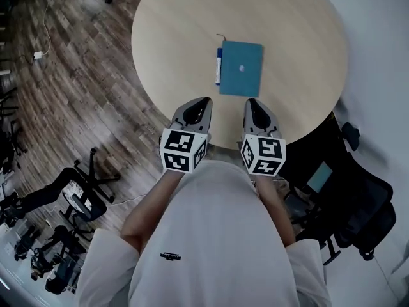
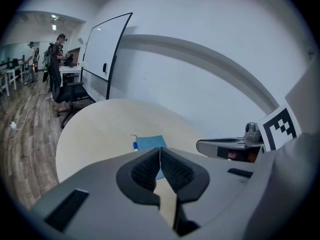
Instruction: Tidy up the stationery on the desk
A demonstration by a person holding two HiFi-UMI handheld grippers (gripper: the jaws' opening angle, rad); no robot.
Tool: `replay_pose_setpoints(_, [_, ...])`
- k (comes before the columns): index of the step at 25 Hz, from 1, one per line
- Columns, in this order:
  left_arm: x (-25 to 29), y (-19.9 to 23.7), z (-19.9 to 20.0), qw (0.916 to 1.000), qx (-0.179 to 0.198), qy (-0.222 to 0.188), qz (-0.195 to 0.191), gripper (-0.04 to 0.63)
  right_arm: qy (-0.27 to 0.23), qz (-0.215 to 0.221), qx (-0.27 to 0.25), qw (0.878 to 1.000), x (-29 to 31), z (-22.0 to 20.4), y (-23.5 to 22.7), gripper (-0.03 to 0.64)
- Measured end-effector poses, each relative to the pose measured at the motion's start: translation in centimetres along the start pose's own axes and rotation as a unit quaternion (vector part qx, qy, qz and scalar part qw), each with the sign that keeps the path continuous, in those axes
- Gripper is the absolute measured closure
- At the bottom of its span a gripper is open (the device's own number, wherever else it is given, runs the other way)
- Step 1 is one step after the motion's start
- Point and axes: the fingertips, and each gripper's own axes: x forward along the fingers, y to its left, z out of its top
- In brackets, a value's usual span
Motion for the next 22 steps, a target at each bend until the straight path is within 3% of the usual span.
replay_pose_setpoints(13, [-6.2, -9.1, 3.6, 0.9946, 0.072, -0.074, -0.003, 0.572, -0.103, 0.031, -0.032, 0.994, -10.3, 5.0, 1.6, 0.577])
replay_pose_setpoints(18, [-7.3, -11.0, 3.6, 0.9915, 0.095, -0.088, -0.002, 0.572, -0.125, 0.029, -0.024, 0.991, -12.4, 5.1, 0.9, 0.577])
replay_pose_setpoints(22, [-7.2, -11.7, 3.8, 0.9898, 0.096, -0.105, 0.010, 0.572, -0.132, 0.035, -0.046, 0.990, -13.0, 5.2, 0.7, 0.578])
